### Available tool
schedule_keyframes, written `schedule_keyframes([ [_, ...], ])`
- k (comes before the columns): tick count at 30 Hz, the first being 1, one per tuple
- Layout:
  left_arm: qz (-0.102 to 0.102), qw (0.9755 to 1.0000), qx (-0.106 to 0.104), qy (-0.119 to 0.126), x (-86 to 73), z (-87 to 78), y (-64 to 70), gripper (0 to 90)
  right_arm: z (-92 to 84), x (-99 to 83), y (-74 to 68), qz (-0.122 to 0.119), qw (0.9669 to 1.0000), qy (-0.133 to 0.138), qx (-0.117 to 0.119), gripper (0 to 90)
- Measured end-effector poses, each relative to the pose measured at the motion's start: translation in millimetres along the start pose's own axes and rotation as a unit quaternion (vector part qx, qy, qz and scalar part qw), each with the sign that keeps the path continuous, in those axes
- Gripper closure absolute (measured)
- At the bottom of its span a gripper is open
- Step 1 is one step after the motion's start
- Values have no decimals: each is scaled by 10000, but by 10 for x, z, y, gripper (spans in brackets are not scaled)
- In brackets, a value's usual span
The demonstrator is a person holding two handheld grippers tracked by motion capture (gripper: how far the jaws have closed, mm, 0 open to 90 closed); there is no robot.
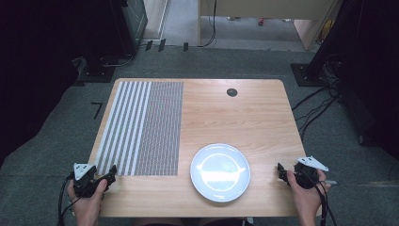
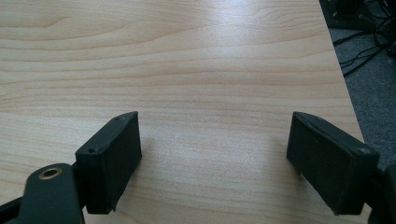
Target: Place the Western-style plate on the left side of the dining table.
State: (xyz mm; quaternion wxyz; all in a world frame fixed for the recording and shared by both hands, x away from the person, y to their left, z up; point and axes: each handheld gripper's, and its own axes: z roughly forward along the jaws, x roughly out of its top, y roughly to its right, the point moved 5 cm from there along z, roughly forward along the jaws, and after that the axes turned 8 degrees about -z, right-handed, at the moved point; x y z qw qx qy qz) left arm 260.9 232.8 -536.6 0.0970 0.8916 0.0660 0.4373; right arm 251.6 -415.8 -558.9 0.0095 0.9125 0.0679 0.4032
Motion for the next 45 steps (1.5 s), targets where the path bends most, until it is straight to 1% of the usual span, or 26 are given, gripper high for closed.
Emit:
schedule_keyframes([
  [3, 18, 9999, -103, 99, 59, -38, 81, 211, 0, 0, 0, -3, 10000, -1, -1, 172],
  [6, -17, 9997, -179, 182, 105, -67, 122, 211, 0, -1, 0, 2, 10000, -1, -5, 168],
  [7, -44, 9995, -230, 209, 139, -83, 163, 212, 3, -1, 5, 12, 10000, -9, -28, 155],
  [8, -44, 9995, -230, 209, 139, -83, 163, 212, 3, -1, 5, 12, 10000, -9, -28, 155],
  [9, -84, 9994, -238, 219, 166, -78, 208, 213, 5, -1, 8, 47, 10000, -38, -54, 143],
  [13, -50, 9995, -212, 239, 226, -61, 287, 216, 6, -1, 9, 55, 10000, -42, -61, 141],
  [14, -47, 9994, -217, 259, 255, -58, 314, 217, 6, -1, 8, 55, 10000, -43, -60, 141],
  [15, -60, 9991, -249, 342, 315, -54, 373, 217, 6, -1, 9, 55, 10000, -43, -59, 141],
  [16, -60, 9991, -249, 342, 315, -54, 373, 218, 6, -1, 9, 55, 10000, -43, -59, 141],
  [17, -107, 9988, -281, 398, 362, -41, 438, 220, 6, -1, 9, 56, 10000, -43, -60, 141],
  [18, -107, 9988, -281, 398, 362, -41, 438, 221, 6, -1, 9, 56, 10000, -43, -60, 141],
  [19, -81, 9987, -300, 406, 385, -12, 525, 222, 6, -1, 8, 54, 10000, -44, -62, 141],
  [20, -81, 9987, -300, 406, 385, -12, 525, 223, 6, -1, 8, 54, 10000, -44, -62, 141],
  [23, 32, 9984, -397, 392, 386, 29, 666, 222, 6, -1, 9, 57, 10000, -43, -63, 140],
  [29, 93, 9981, -478, 376, 373, 66, 744, 224, 6, 0, 9, 60, 10000, -46, -64, 139],
  [30, 121, 9980, -527, 340, 359, 77, 778, 224, 8, 1, 8, 65, 9999, -47, -66, 137],
  [32, 139, 9979, -541, 337, 352, 81, 797, 224, 9, 2, 8, 66, 9999, -48, -69, 136],
  [34, 173, 9974, -628, 307, 333, 89, 871, 224, 11, 4, 8, 70, 9999, -48, -77, 135],
  [35, 173, 9974, -628, 307, 333, 89, 871, 224, 11, 4, 8, 70, 9999, -48, -77, 135],
  [37, 228, 9968, -711, 288, 312, 97, 951, 224, 11, 5, 7, 73, 9999, -48, -81, 136],
  [38, 228, 9968, -711, 288, 312, 97, 951, 224, 11, 5, 7, 73, 9999, -48, -81, 136],
  [39, 263, 9962, -797, 241, 290, 104, 1008, 225, 10, 5, 8, 89, 9999, -47, -90, 141],
  [40, 263, 9962, -797, 241, 290, 104, 1008, 226, 10, 5, 8, 89, 9999, -47, -90, 141],
  [43, 374, 9947, -942, 167, 239, 117, 1133, 225, 13, 11, 1, 110, 9999, -25, -102, 144],
  [44, 374, 9947, -942, 167, 239, 117, 1133, 225, 13, 11, 1, 110, 9999, -25, -102, 144],
  [45, 418, 9940, -997, 142, 218, 117, 1191, 225, 13, 14, -7, 133, 9999, -22, -109, 145],
])
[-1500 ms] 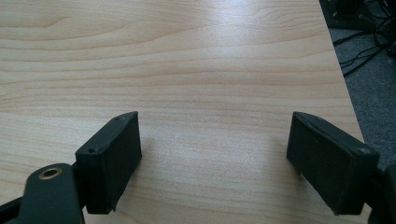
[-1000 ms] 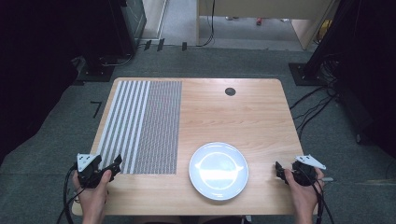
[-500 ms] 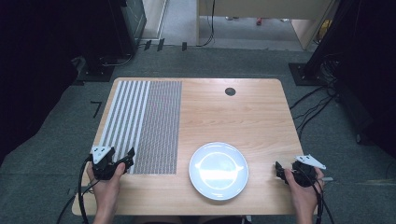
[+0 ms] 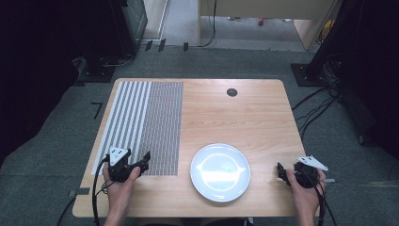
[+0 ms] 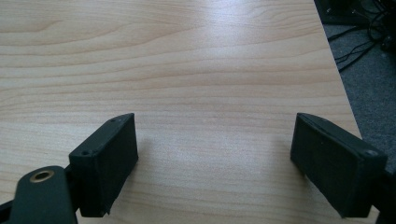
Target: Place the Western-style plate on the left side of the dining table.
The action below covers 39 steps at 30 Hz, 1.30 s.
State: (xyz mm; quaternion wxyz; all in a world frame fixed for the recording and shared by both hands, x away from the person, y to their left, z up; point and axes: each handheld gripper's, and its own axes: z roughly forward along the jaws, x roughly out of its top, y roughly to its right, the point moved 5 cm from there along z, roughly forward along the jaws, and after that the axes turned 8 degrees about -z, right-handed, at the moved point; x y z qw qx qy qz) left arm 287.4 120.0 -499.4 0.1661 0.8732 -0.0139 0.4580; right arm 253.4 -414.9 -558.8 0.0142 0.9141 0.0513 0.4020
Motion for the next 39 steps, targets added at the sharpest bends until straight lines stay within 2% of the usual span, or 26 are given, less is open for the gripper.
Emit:
schedule_keyframes([
  [3, 51, 9999, -90, -46, -30, 16, 76, 226, -11, 9, -6, 89, 9999, 56, 33, 147],
  [10, 136, 9996, -233, -129, -87, 52, 201, 226, -69, 61, -27, 104, 9997, 228, -33, 152],
  [13, 186, 9992, -308, -195, -125, 67, 270, 225, -103, 91, -56, 169, 9993, 345, 44, 155],
  [19, 242, 9986, -399, -237, -165, 83, 359, 226, -137, 126, -119, 115, 9989, 446, 113, 154],
  [32, 365, 9964, -669, -385, -271, 115, 586, 226, -204, 207, -307, 237, 9957, 677, 589, 165],
  [39, 404, 9953, -768, -428, -301, 119, 663, 226, -222, 241, -414, 174, 9937, 749, 810, 187],
])
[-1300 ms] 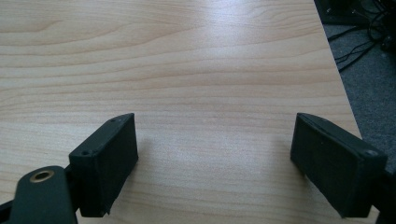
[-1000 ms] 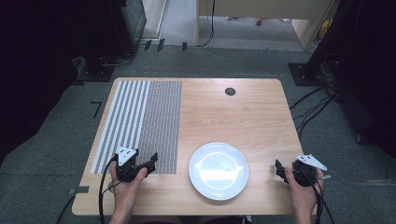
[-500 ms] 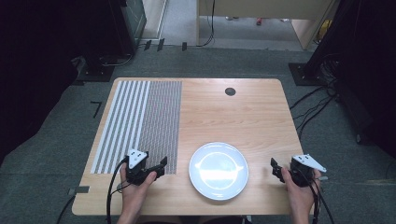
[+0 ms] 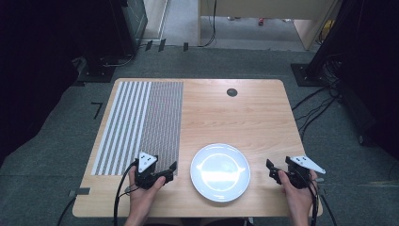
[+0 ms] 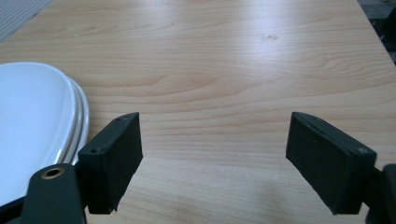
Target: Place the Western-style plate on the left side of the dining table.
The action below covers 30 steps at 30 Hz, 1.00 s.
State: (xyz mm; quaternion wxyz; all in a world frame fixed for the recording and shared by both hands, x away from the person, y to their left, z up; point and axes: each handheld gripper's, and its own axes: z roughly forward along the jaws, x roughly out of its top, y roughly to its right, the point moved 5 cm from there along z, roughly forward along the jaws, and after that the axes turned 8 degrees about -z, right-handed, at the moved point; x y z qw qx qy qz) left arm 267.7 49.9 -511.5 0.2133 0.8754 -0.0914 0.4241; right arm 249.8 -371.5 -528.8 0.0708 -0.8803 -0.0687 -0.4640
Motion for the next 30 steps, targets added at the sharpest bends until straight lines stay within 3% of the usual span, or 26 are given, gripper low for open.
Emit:
schedule_keyframes([
  [9, 44, 9998, -181, -31, -34, 20, 128, 239, 9, 50, -150, -86, 9998, 32, 149, 237],
  [16, 25, 9994, -338, -61, -60, 30, 202, 248, 43, 70, -268, -158, 9998, 10, 117, 290],
  [22, -29, 9989, -457, -32, -76, 30, 254, 251, 49, 78, -361, -215, 9994, 65, 249, 426],
  [25, 19, 9989, -466, -90, -100, 45, 305, 266, 47, 65, -387, 149, 9985, 148, 513, 507],
  [26, 19, 9989, -466, -90, -100, 45, 305, 287, 47, 65, -387, 149, 9985, 148, 513, 507],
  [27, 25, 9987, -492, -113, -116, 53, 334, 306, 44, 62, -407, 336, 9971, 172, 668, 556],
  [30, 39, 9985, -530, -143, -148, 64, 379, 351, 39, 66, -439, 386, 9959, 175, 796, 590],
])
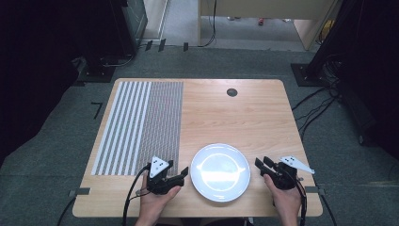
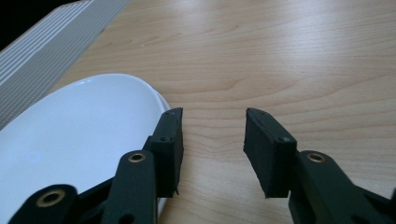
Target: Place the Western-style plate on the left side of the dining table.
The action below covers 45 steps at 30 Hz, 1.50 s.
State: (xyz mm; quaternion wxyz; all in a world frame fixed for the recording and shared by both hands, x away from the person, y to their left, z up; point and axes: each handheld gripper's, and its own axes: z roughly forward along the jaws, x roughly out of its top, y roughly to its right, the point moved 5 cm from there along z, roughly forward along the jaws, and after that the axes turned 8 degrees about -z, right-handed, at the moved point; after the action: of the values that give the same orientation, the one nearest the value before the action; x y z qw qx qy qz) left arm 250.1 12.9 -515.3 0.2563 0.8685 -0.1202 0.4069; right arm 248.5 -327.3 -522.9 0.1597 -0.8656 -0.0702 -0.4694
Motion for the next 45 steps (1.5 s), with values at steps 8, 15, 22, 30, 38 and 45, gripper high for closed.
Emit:
schedule_keyframes([
  [8, 45, 9997, -238, -92, -68, 33, 132, 468, 59, -45, -120, 23, 9996, -132, 242, 704],
  [15, -25, 9986, -495, -159, -86, 38, 134, 573, 75, -85, -125, 450, 9975, -220, 494, 800],
  [22, -60, 9984, -519, -234, -108, 61, 105, 585, 79, -100, -96, 523, 9974, -288, 416, 827],
  [30, -87, 9975, -642, -285, -124, 69, 112, 618, 120, -137, -101, 749, 9942, -400, 660, 845],
  [38, -117, 9965, -725, -389, -162, 102, 122, 623, 114, -135, -90, 973, 9907, -387, 873, 866],
  [45, -193, 9964, -735, -378, -152, 95, 92, 621, 140, -146, -130, 1052, 9877, -470, 1054, 864],
])
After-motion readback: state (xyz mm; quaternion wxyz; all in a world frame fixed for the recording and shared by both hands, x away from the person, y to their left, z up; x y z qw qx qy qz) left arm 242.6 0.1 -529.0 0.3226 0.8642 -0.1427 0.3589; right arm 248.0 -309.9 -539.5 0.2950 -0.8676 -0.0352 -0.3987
